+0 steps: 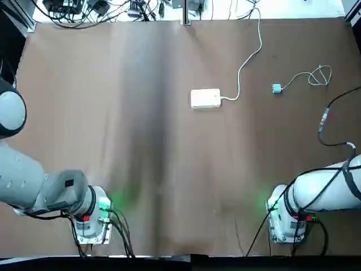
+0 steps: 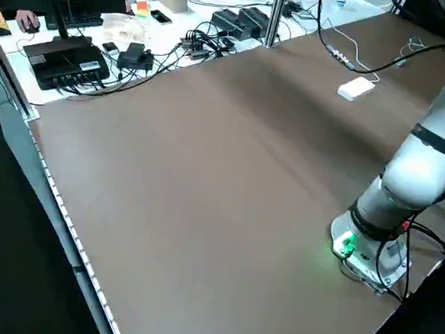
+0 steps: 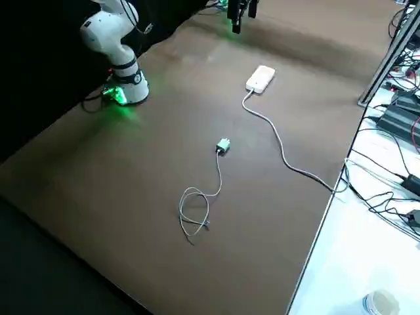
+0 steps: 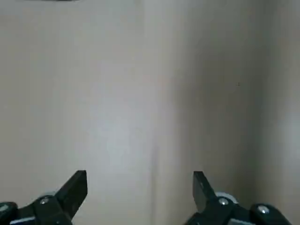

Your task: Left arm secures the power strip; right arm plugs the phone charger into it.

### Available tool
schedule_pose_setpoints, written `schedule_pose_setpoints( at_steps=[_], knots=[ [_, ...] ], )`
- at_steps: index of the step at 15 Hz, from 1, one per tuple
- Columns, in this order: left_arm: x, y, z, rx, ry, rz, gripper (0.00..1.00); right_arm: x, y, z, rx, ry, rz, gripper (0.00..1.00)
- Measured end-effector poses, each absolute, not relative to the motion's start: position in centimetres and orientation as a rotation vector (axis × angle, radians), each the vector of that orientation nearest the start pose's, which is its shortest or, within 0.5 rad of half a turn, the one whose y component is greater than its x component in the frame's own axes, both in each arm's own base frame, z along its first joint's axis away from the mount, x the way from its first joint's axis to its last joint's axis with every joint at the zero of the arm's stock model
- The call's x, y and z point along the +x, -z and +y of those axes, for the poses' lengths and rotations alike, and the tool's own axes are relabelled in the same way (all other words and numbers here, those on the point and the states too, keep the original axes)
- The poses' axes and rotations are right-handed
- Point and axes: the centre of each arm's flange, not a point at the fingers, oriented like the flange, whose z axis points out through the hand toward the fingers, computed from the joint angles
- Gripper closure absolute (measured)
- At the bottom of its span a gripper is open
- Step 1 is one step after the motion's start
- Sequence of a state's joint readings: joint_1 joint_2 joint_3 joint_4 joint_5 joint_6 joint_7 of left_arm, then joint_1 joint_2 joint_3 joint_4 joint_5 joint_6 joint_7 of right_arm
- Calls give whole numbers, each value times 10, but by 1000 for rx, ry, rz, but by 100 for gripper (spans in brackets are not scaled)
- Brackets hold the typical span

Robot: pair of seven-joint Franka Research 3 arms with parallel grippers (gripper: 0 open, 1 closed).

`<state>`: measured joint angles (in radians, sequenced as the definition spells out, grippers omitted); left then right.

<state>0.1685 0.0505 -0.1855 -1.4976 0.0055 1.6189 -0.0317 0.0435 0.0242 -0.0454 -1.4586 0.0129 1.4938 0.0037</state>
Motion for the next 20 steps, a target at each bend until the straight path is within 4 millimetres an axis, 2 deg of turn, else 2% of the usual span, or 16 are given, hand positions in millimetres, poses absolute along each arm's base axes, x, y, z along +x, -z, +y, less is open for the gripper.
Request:
schedule_pose_setpoints(
  at_steps=[15, 18, 20],
  knots=[
    [574, -638, 0, -3143, 116, -42, 0, 555, -656, 1, -3130, 16, -2, 0],
    [573, -637, -1, -3143, 107, -41, 0, 558, -649, 3, -3130, -7, -10, 0],
    [572, -625, -4, -3144, 64, -33, 1, 568, -630, 8, -3130, -59, -61, 0]
  ],
)
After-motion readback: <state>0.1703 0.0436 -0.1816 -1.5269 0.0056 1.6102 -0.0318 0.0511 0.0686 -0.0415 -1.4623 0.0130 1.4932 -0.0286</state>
